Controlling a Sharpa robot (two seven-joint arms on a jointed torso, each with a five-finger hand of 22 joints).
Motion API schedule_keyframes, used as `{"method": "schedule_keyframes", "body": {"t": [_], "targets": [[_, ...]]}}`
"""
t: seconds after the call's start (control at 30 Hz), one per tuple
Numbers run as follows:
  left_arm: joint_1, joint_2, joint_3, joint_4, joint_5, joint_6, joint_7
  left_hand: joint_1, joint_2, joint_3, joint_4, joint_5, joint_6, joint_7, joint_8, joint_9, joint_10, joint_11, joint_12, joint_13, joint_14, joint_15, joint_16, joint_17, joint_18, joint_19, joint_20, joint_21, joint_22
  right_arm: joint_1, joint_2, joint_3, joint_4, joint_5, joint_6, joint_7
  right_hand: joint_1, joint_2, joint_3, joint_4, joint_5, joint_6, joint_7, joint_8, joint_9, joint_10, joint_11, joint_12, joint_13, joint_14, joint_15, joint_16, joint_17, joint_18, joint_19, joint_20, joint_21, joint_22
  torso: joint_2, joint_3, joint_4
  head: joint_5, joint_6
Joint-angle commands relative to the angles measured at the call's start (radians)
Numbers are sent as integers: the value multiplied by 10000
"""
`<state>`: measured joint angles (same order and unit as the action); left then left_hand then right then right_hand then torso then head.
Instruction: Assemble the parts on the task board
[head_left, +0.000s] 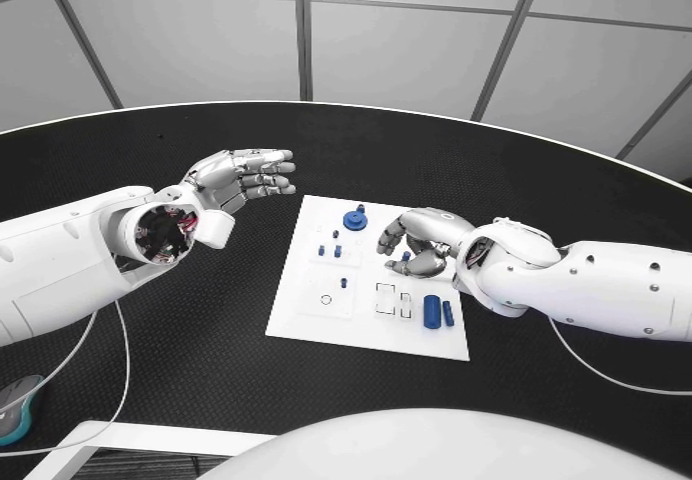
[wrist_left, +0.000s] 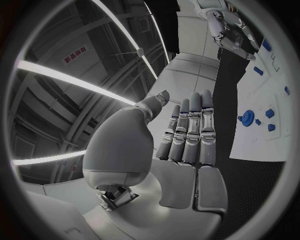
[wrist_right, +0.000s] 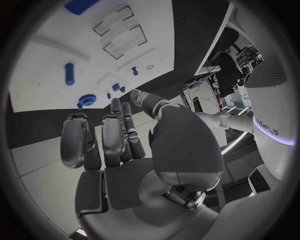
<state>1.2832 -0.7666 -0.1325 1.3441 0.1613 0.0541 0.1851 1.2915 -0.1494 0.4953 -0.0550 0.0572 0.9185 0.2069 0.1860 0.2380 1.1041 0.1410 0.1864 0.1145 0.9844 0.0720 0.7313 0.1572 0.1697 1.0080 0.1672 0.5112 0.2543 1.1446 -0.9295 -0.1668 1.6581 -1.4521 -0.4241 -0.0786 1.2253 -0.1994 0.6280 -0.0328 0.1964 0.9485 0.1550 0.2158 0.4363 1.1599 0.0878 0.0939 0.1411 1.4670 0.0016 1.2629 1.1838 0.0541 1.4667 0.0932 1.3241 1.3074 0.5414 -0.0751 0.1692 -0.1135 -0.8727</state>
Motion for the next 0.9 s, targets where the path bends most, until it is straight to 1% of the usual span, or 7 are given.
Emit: {"method": "schedule_keyframes", "body": {"t": [0.03,0.2,0.3,0.43,0.53,0.67,0.9], "targets": [[-1,7,0,-24,0,11,-1,37,31,-47,12,-40,-55,11,-49,-17,-69,2,40,-9,-12,80,-57,10,101,41,9,-33,-9,41,-352,16,-86,33,39,-87,-86,-84,-40,67,-50,-27,-71,-84,-20,16,-27,-5,-29,304,-36,-72,-30,74,251,-20,-75,469,-58,7,-34,-157,1],[-4,24,-1,-47,-1,46,0,37,31,-47,12,-40,-55,11,-49,-17,-69,2,40,-9,-12,80,-57,10,101,41,9,-33,-9,83,-411,32,-664,63,112,-208,-71,-265,-111,100,-171,-236,-94,-250,-89,-363,1,-190,-162,273,-15,-141,-175,133,167,-39,-375,228,-75,3,-37,-402,1],[-5,32,-2,-51,-1,73,-3,39,44,-52,22,-39,-62,10,-52,-20,-83,3,49,-11,-18,82,-65,15,103,44,13,-54,-22,91,-316,36,-1011,28,123,-238,-1,-309,-160,99,-196,-391,-98,-357,-132,-590,37,-252,-238,261,19,-172,-256,169,117,-36,-565,77,-63,0,-24,-498,1],[-5,37,-2,-57,-1,92,-11,39,44,-52,22,-39,-62,10,-52,-20,-83,3,49,-11,-18,82,-65,15,103,44,13,-54,-22,96,-130,38,-1432,-160,269,-360,63,-341,-285,119,-243,-623,-250,-502,-189,-869,103,-234,-332,216,91,-314,-484,218,60,-3,-830,-134,-44,-2,-5,-586,1],[-5,32,-2,-56,-1,96,-20,39,44,-52,22,-39,-62,10,-52,-20,-83,3,49,-11,-18,82,-65,15,103,44,13,-54,-22,98,22,38,-1670,-231,504,-438,65,-337,-307,129,-250,-642,-268,-515,-194,-900,107,-224,-344,239,88,-228,-385,200,90,-2,-752,-68,-27,13,-8,-560,1],[-5,27,-2,-52,-1,93,-25,33,44,-59,29,-40,-64,10,-53,-21,-89,4,53,-12,-20,84,-67,17,103,46,16,-64,-27,98,228,34,-1886,-267,789,-467,72,-330,-314,132,-251,-649,-279,-519,-195,-915,108,-218,-350,251,89,-194,-349,194,102,-3,-727,-48,-20,4,-20,-539,1],[-5,32,-2,-30,-1,108,-30,33,44,-59,29,-40,-64,10,-53,-21,-89,4,53,-12,-20,84,-67,17,103,46,16,-64,-27,93,700,25,-2333,-288,1266,-478,117,-289,-311,130,-236,-670,-303,-533,-200,-904,105,-170,-356,276,90,-141,-312,180,135,-3,-666,2,-22,12,-26,-524,1]]}}
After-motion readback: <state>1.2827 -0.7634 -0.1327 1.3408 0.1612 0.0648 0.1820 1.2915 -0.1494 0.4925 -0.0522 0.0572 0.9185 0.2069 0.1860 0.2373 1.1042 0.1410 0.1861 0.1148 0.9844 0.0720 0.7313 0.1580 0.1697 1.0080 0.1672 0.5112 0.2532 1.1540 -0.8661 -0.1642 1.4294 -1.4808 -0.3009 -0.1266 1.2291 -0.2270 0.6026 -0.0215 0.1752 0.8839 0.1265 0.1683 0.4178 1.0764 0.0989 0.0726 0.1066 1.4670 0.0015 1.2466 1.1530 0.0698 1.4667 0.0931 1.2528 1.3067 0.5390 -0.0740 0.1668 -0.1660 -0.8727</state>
